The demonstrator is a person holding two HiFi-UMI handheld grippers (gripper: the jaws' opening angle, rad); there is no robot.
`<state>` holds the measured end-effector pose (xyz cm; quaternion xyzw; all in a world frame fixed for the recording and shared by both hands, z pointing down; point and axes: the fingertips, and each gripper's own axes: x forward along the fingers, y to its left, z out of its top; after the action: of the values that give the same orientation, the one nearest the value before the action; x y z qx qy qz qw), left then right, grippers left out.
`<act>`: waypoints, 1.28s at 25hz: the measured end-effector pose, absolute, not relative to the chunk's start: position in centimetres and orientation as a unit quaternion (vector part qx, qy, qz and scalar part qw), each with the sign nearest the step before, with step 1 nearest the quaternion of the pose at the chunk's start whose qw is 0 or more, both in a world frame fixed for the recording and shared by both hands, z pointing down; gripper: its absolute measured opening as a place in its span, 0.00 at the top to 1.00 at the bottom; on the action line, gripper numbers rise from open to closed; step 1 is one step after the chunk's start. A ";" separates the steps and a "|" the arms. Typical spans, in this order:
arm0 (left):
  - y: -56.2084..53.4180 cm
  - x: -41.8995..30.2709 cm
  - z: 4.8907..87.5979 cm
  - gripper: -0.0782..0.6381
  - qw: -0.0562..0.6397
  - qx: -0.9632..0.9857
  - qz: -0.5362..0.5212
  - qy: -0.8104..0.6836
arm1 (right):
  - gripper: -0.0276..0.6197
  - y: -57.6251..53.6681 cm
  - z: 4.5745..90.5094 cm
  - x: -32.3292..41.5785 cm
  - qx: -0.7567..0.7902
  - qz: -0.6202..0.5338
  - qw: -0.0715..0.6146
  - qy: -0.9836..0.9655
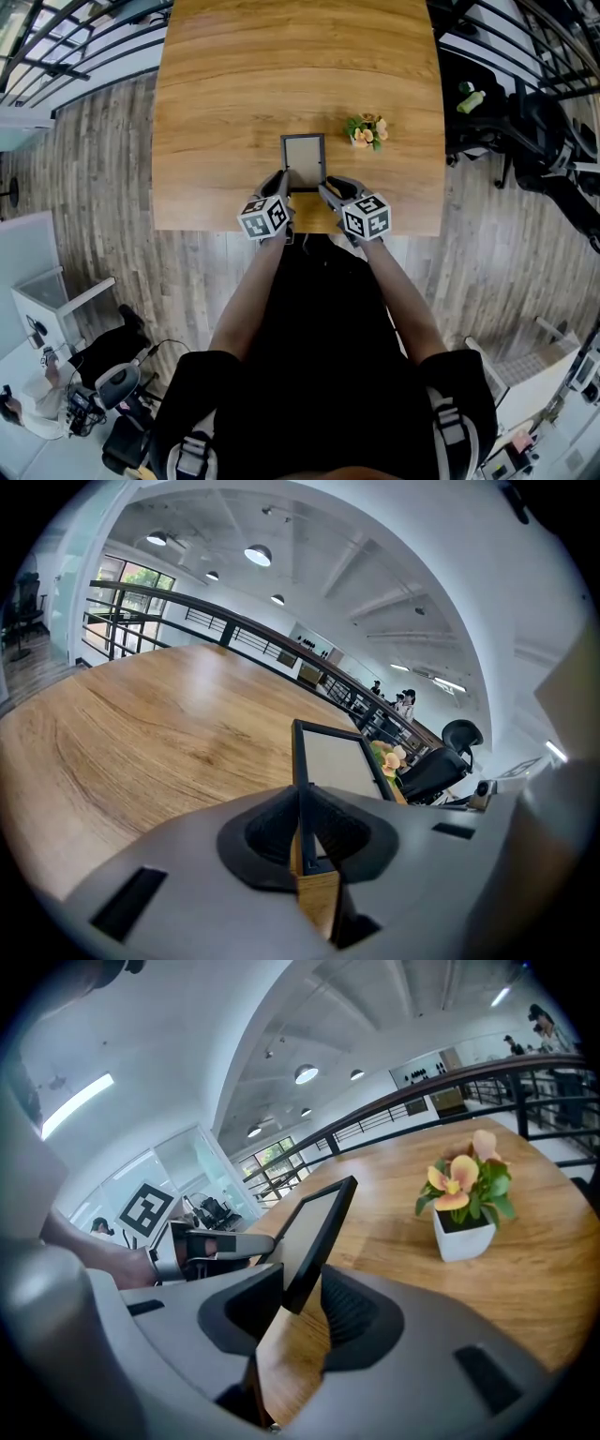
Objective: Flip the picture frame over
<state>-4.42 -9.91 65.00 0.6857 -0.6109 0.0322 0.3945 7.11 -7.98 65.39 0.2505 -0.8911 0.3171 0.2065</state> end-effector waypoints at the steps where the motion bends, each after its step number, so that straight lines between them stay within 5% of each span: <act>1: -9.9 -4.4 65.0 0.81 0.394 0.687 0.031 -0.610 | 0.74 -8.0 65.4 7.1 0.252 0.317 0.206 -0.891; 14: -9.9 -4.0 63.9 0.81 0.383 0.704 0.008 -0.598 | 0.72 -8.5 65.4 7.0 0.252 0.368 0.172 -0.878; 32: -11.7 -6.4 65.5 0.81 0.404 0.739 0.048 -0.538 | 0.83 -10.0 63.7 3.6 0.306 0.417 0.120 -0.848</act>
<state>-6.38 -11.74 65.49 0.7388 -0.5375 0.0482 0.4037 3.63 -10.02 63.66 0.3056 -0.8476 0.4171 0.1195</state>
